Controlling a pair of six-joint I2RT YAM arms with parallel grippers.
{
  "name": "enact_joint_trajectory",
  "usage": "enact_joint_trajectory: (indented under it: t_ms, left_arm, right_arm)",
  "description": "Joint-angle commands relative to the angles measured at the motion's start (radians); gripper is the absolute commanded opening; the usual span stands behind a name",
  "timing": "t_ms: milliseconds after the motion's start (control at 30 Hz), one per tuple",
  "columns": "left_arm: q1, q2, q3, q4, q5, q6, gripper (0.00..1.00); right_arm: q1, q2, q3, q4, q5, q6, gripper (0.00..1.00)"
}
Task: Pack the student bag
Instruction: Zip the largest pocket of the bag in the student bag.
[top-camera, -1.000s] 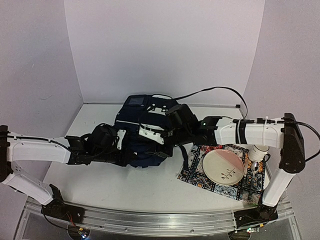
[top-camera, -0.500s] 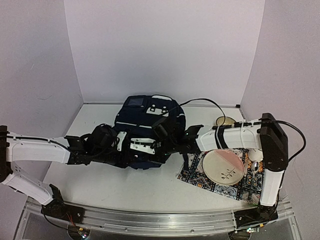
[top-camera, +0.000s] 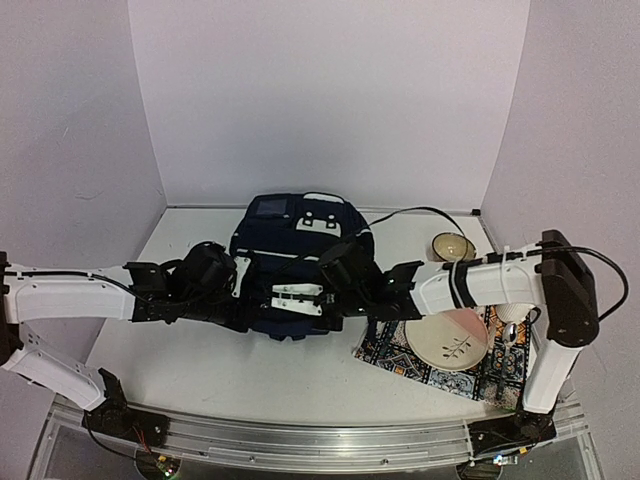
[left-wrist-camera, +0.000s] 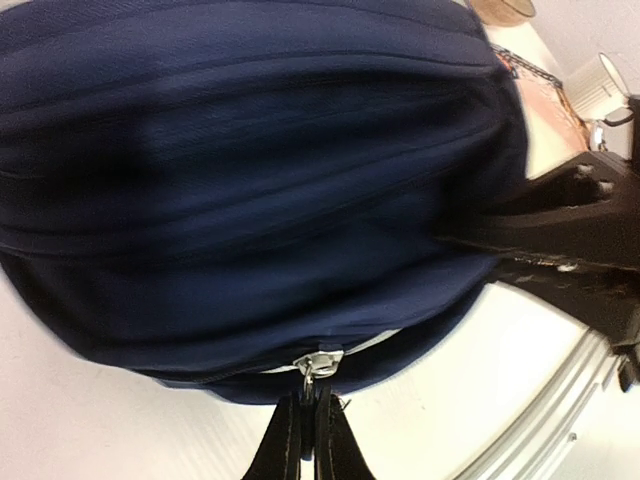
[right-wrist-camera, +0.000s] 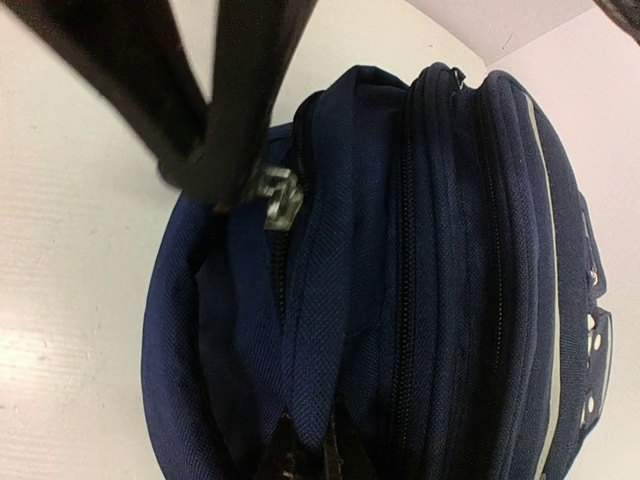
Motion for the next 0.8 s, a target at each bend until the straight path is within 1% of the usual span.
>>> enact_joint_trajectory:
  t_ms: [0,233,367,433,500,533,633,667,767]
  left_arm:
    - [0.050,-0.031,0.057,-0.103,-0.170,0.032,0.00]
    - [0.153,0.013,0.018,-0.112,-0.218,0.038,0.00]
    - [0.207,0.072,-0.002,-0.106,-0.260,0.030,0.00]
    - [0.224,0.095,-0.011,-0.091,-0.274,0.030,0.00]
    - [0.228,0.108,-0.007,-0.081,-0.249,0.034,0.00]
    - [0.228,0.112,0.001,-0.074,-0.211,0.039,0.00]
    - [0.200,0.103,0.020,-0.028,-0.061,0.048,0.00]
    - [0.183,0.096,0.023,-0.014,-0.043,0.048,0.00]
    - [0.138,0.072,0.036,0.030,0.021,0.040,0.00]
  right_arm:
    - [-0.056,-0.157,-0.097,-0.072,0.065,-0.020,0.00]
    - [-0.140,-0.293,-0.192,-0.067,0.037,-0.017,0.00]
    - [-0.218,-0.356,-0.232,-0.048,-0.049,0.011,0.00]
    - [-0.244,-0.373,-0.242,-0.041,-0.059,0.020,0.01]
    - [-0.251,-0.373,-0.238,-0.039,-0.084,0.033,0.01]
    - [-0.251,-0.368,-0.225,-0.046,-0.106,0.051,0.02]
    - [-0.249,-0.359,-0.191,-0.078,-0.237,0.117,0.11]
    - [-0.244,-0.355,-0.188,-0.078,-0.263,0.138,0.19]
    - [-0.205,-0.339,-0.176,-0.082,-0.285,0.171,0.33]
